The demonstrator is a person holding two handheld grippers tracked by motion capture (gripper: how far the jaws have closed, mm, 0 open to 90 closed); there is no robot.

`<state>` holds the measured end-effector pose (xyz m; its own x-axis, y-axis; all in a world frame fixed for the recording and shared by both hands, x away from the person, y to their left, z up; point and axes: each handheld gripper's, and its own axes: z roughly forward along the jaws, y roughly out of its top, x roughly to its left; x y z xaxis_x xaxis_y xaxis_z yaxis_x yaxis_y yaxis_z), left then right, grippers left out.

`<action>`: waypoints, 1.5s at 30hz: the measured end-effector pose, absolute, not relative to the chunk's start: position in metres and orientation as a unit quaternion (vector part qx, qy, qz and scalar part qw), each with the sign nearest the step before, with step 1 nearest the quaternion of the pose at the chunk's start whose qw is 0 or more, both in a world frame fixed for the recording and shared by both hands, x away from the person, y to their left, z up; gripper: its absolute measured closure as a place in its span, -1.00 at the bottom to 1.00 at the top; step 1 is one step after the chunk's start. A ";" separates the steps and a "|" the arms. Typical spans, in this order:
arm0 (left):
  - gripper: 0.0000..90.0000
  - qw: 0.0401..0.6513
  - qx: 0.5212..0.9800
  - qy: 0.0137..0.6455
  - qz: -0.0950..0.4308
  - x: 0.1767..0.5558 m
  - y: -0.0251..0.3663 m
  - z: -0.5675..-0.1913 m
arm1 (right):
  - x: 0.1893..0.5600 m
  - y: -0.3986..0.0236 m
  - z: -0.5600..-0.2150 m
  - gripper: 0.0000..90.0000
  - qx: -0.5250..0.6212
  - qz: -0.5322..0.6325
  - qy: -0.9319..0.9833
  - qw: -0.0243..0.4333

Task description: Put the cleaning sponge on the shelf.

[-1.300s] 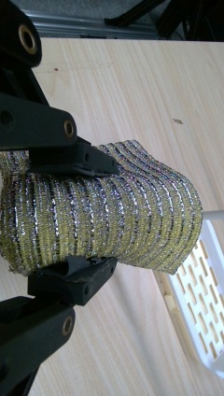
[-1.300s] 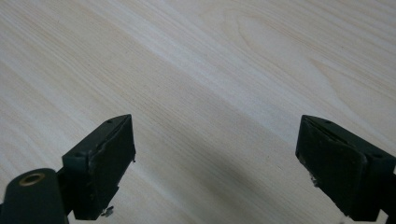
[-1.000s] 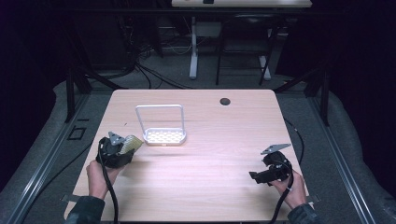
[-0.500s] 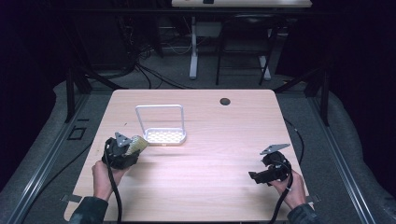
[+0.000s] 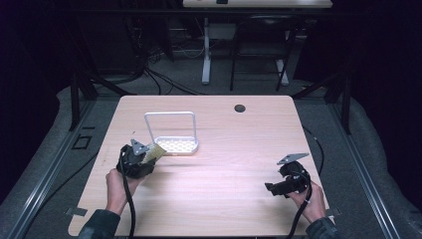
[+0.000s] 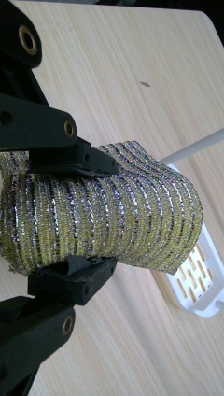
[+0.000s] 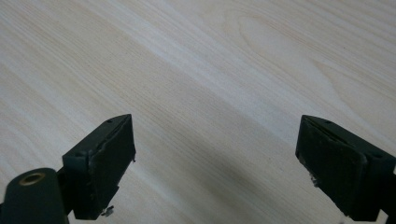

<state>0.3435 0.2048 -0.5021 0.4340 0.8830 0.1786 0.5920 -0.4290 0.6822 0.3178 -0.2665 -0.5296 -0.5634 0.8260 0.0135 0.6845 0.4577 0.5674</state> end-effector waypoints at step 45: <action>0.17 0.264 0.804 0.436 0.306 0.374 0.148 -0.498 | 0.317 -0.268 -0.531 -0.75 0.449 0.268 0.842 0.129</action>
<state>0.3744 0.1484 -0.4979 0.4321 0.8629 0.2622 0.5391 -0.4802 0.6919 0.3174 -0.2684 -0.5309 -0.5628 0.8263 0.0227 0.6875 0.4527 0.5678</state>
